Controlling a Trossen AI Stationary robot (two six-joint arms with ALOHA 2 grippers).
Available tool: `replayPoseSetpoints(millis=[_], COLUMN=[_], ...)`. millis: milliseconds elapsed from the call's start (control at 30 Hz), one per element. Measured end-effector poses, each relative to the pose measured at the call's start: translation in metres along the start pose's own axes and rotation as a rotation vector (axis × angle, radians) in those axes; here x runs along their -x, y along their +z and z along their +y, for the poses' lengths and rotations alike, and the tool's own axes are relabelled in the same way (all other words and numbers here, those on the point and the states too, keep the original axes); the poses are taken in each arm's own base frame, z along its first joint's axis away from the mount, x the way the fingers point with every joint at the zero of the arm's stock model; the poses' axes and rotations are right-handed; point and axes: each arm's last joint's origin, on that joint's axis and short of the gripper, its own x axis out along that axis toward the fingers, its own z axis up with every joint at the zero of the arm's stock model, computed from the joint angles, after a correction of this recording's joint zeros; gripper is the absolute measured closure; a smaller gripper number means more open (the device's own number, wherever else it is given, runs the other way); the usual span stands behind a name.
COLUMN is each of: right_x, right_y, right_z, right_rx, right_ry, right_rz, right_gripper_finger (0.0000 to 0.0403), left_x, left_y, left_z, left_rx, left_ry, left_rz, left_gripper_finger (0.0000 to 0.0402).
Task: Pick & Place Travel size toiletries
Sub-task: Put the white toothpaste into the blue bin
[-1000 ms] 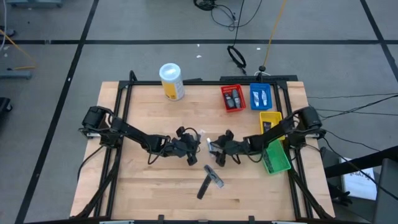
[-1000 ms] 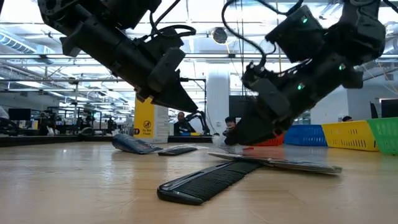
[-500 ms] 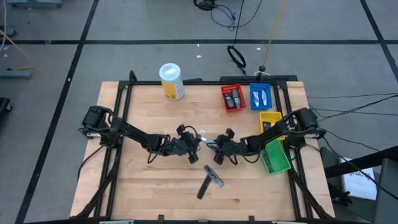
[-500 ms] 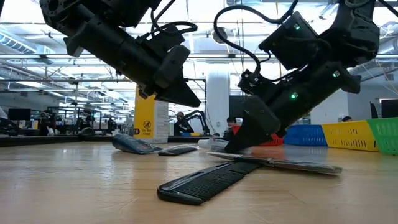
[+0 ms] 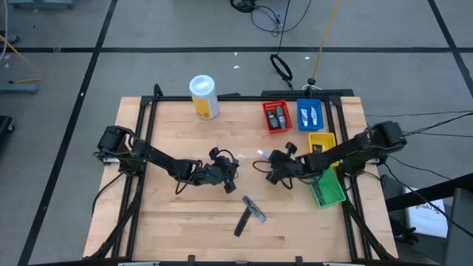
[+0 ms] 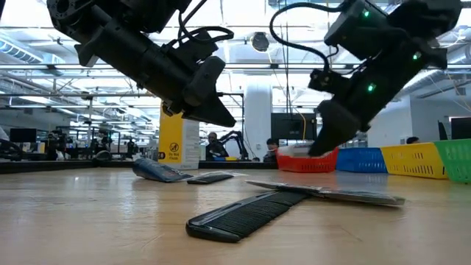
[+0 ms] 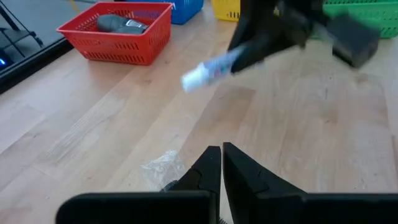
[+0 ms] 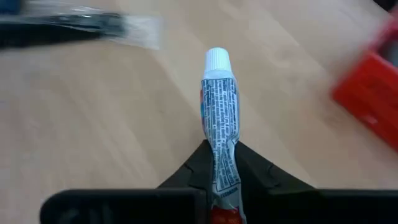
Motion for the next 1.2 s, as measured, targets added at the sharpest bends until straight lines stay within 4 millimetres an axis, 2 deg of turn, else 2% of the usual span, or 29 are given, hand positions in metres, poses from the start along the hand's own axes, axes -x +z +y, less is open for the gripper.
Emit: replayPoseSetpoints(millis=[233, 433, 600, 767, 967, 1200], right_x=[0.030, 0.049, 0.046, 0.030, 0.024, 0.016], right_y=[0.017, 0.020, 0.022, 0.027, 0.020, 0.014], right_z=[-0.043, -0.110, -0.162, -0.199, -0.221, -0.227], right_rx=[-0.102, -0.289, -0.395, -0.419, -0.455, -0.462], right_ry=[-0.087, -0.297, -0.410, -0.440, -0.506, -0.446], right_rz=[0.040, 0.162, 0.247, 0.241, 0.301, 0.312], right_gripper_finger=[0.0373, 0.0373, 0.0368, 0.0370, 0.0357, 0.0351], left_x=[0.000, 0.000, 0.000, 0.000, 0.000, 0.000], left_y=[0.000, 0.000, 0.000, 0.001, 0.001, 0.001], left_z=[0.000, 0.000, 0.001, 0.001, 0.001, 0.001], left_rx=[-0.011, -0.012, -0.001, 0.014, 0.035, 0.038], left_ry=[0.001, 0.002, 0.032, 0.033, 0.032, 0.029], left_rz=[0.001, 0.000, -0.010, -0.016, -0.016, -0.016], left_gripper_finger=[0.0380, 0.0380, 0.0380, 0.0380, 0.0380, 0.0380])
